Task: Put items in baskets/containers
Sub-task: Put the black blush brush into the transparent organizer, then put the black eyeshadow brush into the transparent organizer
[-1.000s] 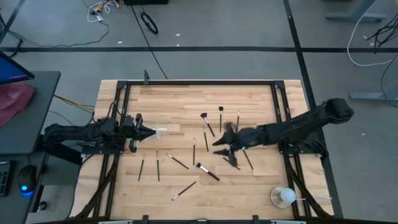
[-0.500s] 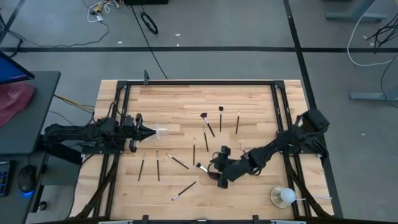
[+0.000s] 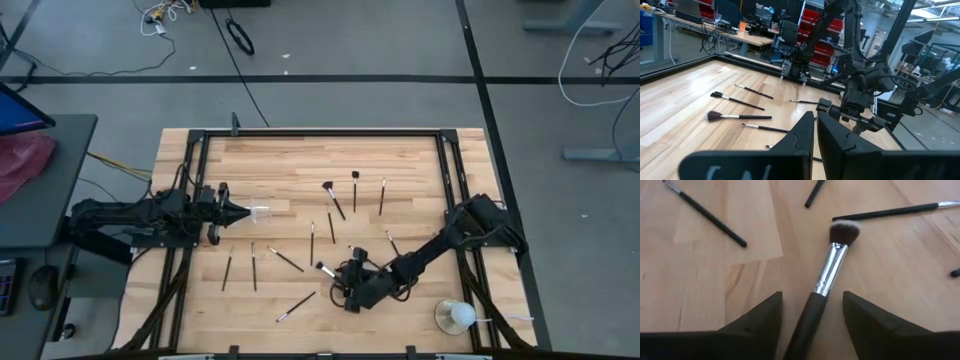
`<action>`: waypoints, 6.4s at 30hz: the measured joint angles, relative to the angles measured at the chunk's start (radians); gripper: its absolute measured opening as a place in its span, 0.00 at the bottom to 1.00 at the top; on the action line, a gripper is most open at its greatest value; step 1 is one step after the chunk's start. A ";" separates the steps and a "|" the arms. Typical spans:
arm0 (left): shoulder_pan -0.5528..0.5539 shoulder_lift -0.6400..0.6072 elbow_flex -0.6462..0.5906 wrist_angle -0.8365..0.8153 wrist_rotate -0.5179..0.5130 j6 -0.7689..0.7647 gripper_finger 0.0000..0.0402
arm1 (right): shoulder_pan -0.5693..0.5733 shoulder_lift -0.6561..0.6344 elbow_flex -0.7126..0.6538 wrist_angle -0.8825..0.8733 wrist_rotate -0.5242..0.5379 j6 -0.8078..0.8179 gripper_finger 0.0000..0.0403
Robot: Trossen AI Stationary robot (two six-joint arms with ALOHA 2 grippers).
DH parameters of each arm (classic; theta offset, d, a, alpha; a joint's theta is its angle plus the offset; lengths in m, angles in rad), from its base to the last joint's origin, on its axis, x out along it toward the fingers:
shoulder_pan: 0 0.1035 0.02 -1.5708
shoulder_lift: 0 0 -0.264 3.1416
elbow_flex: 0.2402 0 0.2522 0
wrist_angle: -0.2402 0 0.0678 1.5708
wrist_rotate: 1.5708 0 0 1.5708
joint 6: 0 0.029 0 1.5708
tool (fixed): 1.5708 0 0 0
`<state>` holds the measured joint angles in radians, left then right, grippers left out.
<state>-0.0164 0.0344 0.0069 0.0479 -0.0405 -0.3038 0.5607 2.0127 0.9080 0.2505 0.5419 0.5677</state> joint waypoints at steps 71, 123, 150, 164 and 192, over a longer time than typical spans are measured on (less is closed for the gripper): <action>-0.123 0.924 0.059 1.040 -0.069 0.289 0.66 | -0.422 -0.057 -0.006 1.018 -0.378 -0.602 0.09; -0.148 0.652 0.635 -0.670 -0.483 -0.038 0.11 | -0.409 -0.096 -0.004 0.712 -0.321 -0.522 0.40; -0.067 0.789 0.474 -0.677 -0.366 -0.210 0.14 | -0.409 -0.097 -0.004 0.722 -0.322 -0.524 0.35; 0.052 0.875 0.474 -0.643 -0.367 -0.209 0.28 | -0.409 -0.097 -0.005 0.712 -0.322 -0.524 0.35; -0.237 0.876 0.419 0.011 -0.407 0.090 0.35 | -0.199 -0.377 0.058 -0.440 -0.175 -0.186 0.50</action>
<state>-0.2537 0.9100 0.4264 0.0592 -0.4480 -0.2134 0.3621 1.6361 0.9661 -0.1898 0.3672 0.3818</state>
